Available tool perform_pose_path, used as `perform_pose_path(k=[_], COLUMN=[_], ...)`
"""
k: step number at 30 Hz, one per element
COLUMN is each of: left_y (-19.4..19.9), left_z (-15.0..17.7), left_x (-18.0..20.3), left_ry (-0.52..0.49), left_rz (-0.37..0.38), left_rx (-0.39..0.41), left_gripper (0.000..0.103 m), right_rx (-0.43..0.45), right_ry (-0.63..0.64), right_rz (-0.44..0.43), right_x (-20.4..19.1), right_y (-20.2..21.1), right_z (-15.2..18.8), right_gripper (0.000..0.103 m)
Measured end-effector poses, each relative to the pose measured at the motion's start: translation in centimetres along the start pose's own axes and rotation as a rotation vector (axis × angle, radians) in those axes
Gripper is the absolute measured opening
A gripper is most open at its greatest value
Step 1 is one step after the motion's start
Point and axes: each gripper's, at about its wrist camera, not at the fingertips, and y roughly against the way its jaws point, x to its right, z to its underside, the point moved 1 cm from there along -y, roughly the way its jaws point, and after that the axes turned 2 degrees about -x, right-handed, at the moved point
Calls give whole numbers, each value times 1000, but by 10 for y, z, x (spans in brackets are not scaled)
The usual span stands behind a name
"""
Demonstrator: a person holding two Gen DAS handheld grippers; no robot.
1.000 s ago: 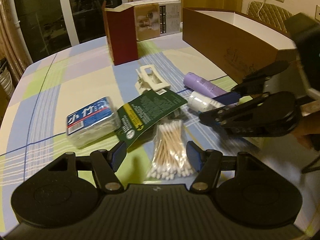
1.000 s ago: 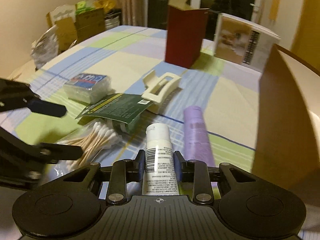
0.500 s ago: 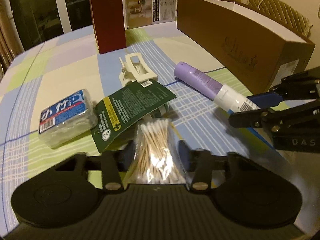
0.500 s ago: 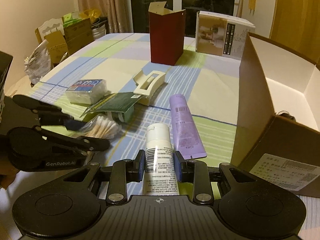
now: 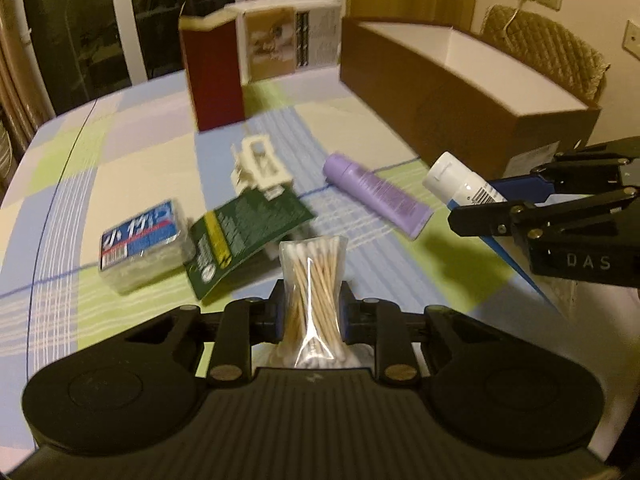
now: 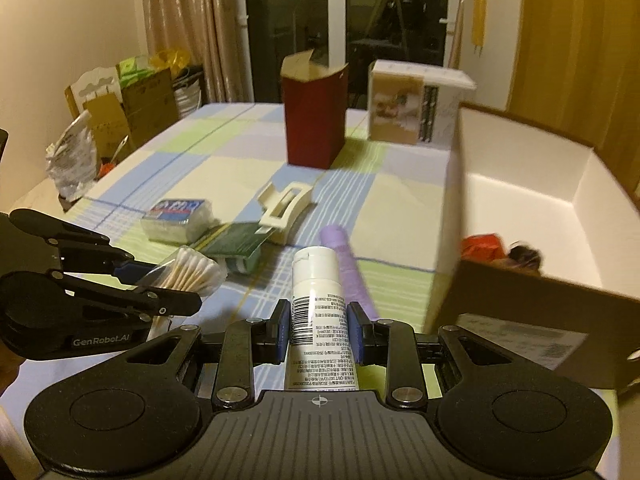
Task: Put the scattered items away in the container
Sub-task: 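Carry both items into the brown box and open both tools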
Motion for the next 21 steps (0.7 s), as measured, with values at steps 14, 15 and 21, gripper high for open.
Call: perform_pose_path(k=[14,15,21], left_y=[40,40,20], left_z=[-99,-111,-168], left_x=[87,96,138], left_ry=[-115,-130,-165], left_rz=[114,125,176], left_rx=[190,207,266], left_gripper=[20,20,20], right_rx=[154,158,146], right_ry=[-96,-101,-111], right_rz=[202,213,249], right_x=[113,123,163], right_y=[76,76,62], right_z=[-55,-58,-72], right_gripper=[32,32,32])
